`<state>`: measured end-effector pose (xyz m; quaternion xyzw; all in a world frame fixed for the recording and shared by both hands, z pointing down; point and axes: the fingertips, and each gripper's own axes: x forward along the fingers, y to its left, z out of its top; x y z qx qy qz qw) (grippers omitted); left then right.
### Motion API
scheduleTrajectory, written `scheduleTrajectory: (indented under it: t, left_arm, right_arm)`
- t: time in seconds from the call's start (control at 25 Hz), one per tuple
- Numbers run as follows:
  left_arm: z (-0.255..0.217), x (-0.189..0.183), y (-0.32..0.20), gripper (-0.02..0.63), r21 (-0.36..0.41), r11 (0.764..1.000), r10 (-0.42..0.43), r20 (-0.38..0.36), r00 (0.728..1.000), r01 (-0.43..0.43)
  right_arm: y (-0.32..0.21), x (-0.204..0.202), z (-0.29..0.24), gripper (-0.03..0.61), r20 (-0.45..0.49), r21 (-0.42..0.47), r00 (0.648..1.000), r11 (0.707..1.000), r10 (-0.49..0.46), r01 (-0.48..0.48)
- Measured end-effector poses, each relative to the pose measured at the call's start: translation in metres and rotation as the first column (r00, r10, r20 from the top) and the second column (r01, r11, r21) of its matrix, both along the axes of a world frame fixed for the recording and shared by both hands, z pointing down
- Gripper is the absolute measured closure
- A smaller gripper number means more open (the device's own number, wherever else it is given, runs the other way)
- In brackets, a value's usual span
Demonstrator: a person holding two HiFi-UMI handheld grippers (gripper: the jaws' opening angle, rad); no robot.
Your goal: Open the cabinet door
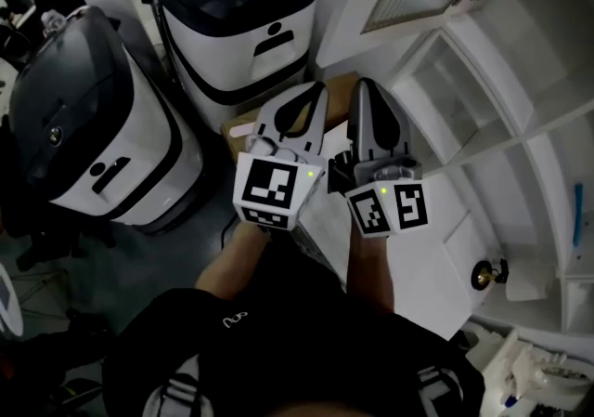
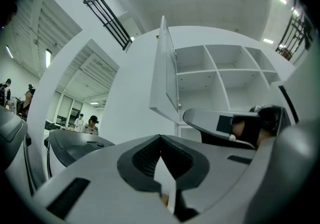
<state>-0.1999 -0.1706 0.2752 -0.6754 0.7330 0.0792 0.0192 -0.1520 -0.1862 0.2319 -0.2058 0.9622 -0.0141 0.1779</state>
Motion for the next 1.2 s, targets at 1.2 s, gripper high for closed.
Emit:
scheduleTrajectory:
  t: [1.2]
  left_arm:
    - [0.068, 0.277, -0.077, 0.603, -0.121, 0.866, 0.486, -0.023, 0.874, -0.485]
  right_arm:
    - [-0.051, 0.332, 0.105, 0.56, -0.277, -0.089, 0.715, 0.724, 0.642, -0.684]
